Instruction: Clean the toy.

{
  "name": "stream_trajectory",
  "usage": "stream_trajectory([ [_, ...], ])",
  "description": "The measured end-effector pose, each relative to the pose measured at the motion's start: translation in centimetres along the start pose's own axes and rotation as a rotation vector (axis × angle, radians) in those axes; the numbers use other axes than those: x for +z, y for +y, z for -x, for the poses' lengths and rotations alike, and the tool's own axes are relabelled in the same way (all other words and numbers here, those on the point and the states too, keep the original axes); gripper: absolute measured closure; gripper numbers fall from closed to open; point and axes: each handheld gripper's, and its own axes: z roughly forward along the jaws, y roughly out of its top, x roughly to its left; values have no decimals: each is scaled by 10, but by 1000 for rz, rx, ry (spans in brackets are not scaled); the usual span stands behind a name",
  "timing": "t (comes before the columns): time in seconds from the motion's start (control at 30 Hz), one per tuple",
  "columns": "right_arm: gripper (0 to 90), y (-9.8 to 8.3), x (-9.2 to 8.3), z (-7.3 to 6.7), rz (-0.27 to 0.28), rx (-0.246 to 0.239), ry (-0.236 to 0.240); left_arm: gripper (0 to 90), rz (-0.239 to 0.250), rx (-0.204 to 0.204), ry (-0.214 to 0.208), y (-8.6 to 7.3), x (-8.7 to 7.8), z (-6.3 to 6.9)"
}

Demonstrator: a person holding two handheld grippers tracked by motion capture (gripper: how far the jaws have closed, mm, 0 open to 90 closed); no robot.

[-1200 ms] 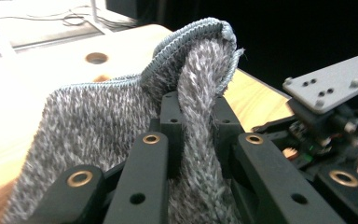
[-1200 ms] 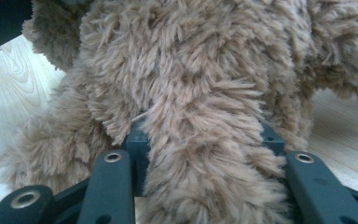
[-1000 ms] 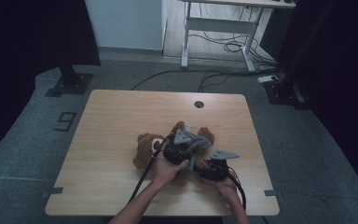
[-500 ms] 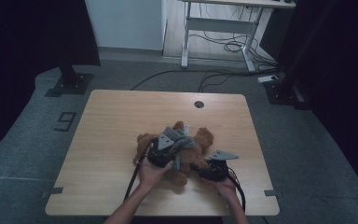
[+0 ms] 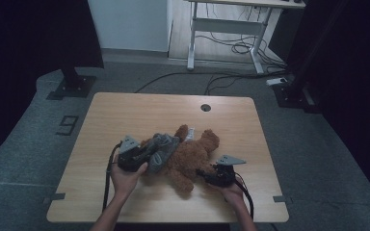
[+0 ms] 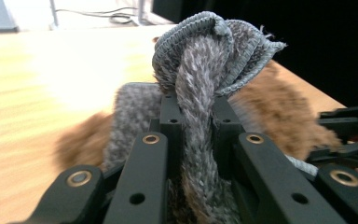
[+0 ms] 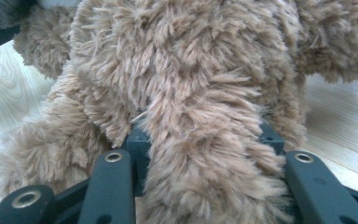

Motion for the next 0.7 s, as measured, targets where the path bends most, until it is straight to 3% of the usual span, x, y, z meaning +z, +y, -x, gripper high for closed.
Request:
stream_trajectory([
  [0.07,548,0,0,1,1,8,4,790,-30,-17,21,-8,-2,-11],
  [0.13,547,0,0,1,2,7,8,790,-38,-61,4,-18,-3,-21],
  [0.3,547,-1,1,1,3,8,6,791,-66,-26,77,-26,-7,-28],
  [0.5,548,-1,1,2,6,13,9,791,-149,-46,138,-46,-6,-45],
  [0.6,548,-1,1,3,7,15,9,791,-194,-96,120,-61,-1,-55],
  [0.7,548,-1,1,3,7,16,9,790,-190,-106,105,-63,-1,-56],
])
